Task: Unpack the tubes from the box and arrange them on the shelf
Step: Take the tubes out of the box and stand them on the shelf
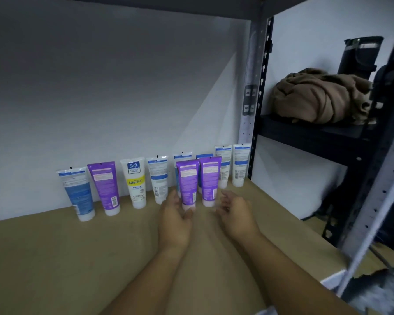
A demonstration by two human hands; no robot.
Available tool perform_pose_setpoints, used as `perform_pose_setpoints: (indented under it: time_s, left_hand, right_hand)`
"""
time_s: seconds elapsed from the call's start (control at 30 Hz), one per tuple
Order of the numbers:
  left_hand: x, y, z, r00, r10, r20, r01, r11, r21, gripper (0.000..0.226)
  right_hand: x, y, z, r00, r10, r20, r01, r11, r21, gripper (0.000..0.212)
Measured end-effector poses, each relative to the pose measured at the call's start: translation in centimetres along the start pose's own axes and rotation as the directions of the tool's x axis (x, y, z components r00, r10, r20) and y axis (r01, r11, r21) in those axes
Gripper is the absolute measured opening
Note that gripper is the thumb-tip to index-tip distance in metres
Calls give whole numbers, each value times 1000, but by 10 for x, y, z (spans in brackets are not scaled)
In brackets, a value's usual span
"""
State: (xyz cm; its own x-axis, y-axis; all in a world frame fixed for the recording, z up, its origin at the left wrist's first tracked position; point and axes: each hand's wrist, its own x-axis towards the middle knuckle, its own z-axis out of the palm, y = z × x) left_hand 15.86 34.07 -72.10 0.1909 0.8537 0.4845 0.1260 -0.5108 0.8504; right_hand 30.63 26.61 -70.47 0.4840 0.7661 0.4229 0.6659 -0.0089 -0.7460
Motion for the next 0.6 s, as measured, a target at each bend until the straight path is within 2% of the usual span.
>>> perform_pose_setpoints:
  time_s: [0.07,0.13,0.23,0.33,0.43,0.5,0.6]
  left_hand:
    - [-14,6,0,998,-57,8,57,998,40,41]
    - [-32,17,4,997,-58,50,52,992,111,34]
    - [-69,46,19,969,-29,244,-8,988,151,22]
    - [-112,81,45,888,-15,459,-66,985,160,21]
    - [-154,116,83,817,37,576,-118,988,103,21]
    - [-185,130,111,767,98,634,-173,983,58,20]
    - [-230,126,150,618,87,781,-214,975,61,25]
  right_hand:
    - [-17,4,-17,1000,26,18,-24,997,-77,46]
    - [-41,6,-38,998,36,43,-32,995,-95,41]
    - [-83,10,-77,999,43,31,-39,992,-123,32]
    - [-132,18,-124,997,73,-26,-76,981,-177,26]
    - [-179,32,-171,988,88,-129,-121,956,-268,21]
    - [-210,51,-199,975,151,-161,-194,933,-303,18]
    - [-255,89,-229,937,315,-149,-348,868,-354,18]
